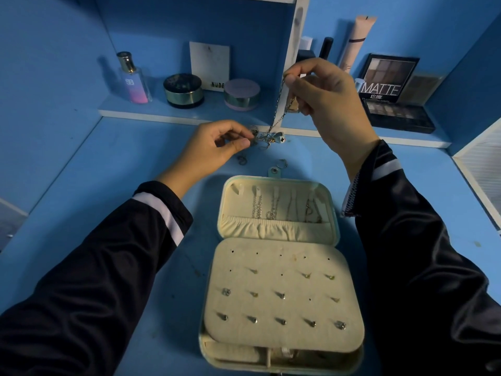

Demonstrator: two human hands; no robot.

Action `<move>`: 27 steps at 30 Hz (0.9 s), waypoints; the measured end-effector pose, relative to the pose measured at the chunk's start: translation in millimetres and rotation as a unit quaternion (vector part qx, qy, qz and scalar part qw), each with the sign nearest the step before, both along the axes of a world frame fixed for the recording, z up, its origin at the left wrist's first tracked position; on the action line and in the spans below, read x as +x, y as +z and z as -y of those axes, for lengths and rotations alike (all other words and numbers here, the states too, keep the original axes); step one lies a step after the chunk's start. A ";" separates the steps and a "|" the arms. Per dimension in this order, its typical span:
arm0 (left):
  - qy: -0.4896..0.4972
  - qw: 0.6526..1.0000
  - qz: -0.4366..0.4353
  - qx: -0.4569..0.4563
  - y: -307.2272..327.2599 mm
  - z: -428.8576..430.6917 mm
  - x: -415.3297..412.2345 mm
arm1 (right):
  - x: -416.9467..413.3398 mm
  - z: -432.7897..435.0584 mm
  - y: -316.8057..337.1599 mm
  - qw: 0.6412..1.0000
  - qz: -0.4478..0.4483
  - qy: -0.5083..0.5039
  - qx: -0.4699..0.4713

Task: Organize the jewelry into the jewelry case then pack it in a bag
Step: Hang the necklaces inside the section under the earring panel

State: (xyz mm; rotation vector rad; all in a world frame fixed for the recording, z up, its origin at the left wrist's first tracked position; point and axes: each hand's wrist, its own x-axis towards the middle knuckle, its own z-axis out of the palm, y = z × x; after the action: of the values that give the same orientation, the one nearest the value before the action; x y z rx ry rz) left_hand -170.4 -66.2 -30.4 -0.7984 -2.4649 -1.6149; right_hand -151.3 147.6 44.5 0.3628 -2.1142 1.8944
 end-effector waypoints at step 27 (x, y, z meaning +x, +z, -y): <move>0.079 0.978 -0.131 -0.140 -6.4 0.4 1.8 | 9.2 3.0 8.7 0.994 0.028 0.080 0.066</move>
State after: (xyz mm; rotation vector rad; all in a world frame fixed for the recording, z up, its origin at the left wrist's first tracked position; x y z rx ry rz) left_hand -168.7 -66.6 -36.8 -0.7643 -2.5166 -1.0511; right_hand -142.1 144.5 53.2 0.5288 -2.3177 1.8738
